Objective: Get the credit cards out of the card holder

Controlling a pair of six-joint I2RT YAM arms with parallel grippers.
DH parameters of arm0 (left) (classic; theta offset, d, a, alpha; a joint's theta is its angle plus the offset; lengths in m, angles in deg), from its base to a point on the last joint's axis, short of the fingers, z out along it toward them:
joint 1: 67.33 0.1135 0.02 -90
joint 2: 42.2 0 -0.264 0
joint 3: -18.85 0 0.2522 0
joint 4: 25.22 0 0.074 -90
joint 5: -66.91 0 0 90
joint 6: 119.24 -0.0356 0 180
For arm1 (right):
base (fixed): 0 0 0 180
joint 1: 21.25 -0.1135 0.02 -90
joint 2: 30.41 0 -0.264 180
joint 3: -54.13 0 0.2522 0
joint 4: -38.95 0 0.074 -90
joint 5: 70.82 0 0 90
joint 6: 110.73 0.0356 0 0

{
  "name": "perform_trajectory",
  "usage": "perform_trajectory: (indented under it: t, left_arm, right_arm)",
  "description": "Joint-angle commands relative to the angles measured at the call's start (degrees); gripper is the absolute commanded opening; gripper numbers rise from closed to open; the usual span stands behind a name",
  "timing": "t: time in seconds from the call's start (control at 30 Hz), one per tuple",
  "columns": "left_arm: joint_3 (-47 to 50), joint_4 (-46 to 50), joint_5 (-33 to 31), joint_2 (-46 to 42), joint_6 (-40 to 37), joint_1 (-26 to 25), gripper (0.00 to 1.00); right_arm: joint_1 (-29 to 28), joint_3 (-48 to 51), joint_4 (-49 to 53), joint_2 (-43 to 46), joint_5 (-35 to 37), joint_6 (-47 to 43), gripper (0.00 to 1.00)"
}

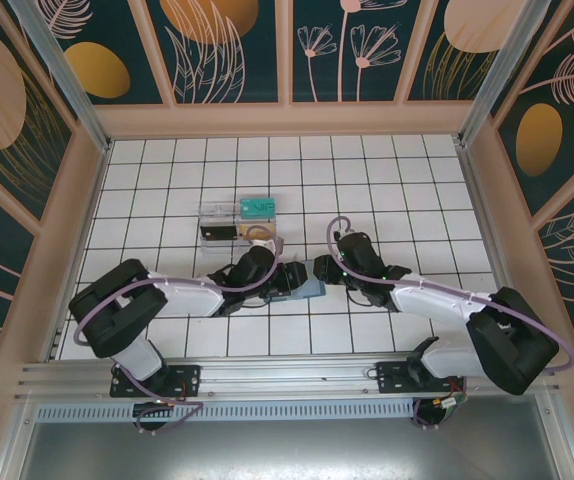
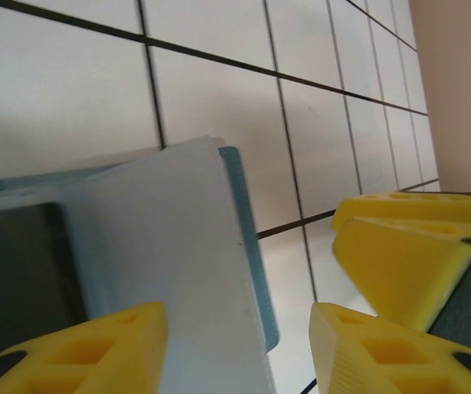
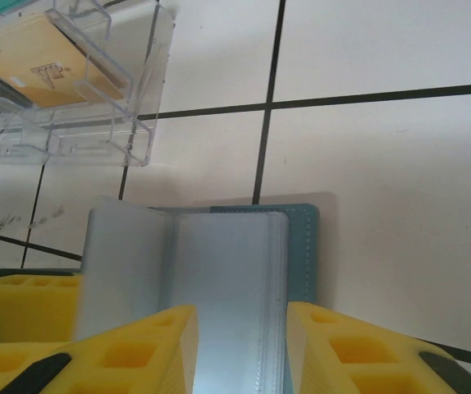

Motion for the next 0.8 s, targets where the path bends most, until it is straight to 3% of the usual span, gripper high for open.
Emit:
perform_trajectory:
  t: [0.0, 0.2, 0.57, 0.77]
  left_arm:
    - [-3.3, -4.5, 4.1, 3.6, 0.7, -0.4, 0.47]
    - [-3.8, -4.7, 4.6, 9.4, 3.6, -1.5, 0.39]
    - [1.1, 10.8, -8.4, -9.4, -1.0, 0.1, 0.34]
    - [7.6, 12.5, -11.0, -13.8, -1.2, 2.3, 0.13]
  right_arm:
    - [0.5, 1.0, 2.1, 3.4, 2.7, 0.6, 0.35]
    - [1.1, 2.8, 2.4, 5.9, 2.6, 0.5, 0.35]
    - [0.0, 0.3, -0.8, 2.2, -2.4, 0.1, 0.34]
    - [-3.1, -3.4, -3.1, -2.9, -6.3, 2.3, 0.29]
